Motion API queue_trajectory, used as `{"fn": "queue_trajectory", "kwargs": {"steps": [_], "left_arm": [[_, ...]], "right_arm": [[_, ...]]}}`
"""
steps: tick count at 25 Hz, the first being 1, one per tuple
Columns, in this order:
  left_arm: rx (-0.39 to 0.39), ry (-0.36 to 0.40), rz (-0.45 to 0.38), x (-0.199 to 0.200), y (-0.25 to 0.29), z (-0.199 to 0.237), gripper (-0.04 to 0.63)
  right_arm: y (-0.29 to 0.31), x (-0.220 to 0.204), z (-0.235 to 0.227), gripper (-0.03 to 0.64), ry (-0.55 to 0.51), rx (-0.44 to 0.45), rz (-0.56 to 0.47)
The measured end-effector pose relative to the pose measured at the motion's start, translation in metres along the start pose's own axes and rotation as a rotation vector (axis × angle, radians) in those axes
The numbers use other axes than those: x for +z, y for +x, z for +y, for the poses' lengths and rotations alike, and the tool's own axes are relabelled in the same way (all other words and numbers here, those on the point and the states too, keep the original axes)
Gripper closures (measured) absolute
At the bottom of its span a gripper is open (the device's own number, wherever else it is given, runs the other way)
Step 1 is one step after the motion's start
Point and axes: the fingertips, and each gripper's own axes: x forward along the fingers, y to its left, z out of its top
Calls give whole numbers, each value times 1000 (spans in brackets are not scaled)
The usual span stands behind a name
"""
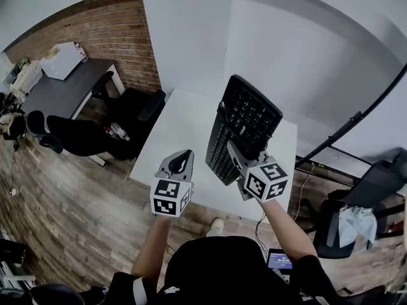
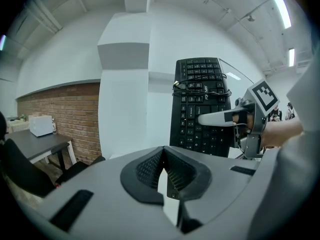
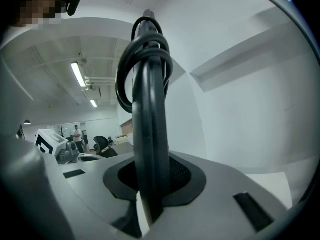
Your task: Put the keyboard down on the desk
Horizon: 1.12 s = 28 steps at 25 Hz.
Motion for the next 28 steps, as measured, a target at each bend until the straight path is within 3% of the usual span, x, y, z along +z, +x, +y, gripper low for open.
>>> {"fn": "queue_trajectory", "kwargs": {"steps": [9,18,28], "left_arm": [[11,7,6,12,68,-5,581],[-14,5,0,13,94,2,581],[-96,2,67,1,128,46,581]], "right_arm": [[29,3,-66,517,42,18,18],[57,-3,-96,517,107,8,29],[103,-11,-118,517,215,-87,32]]}}
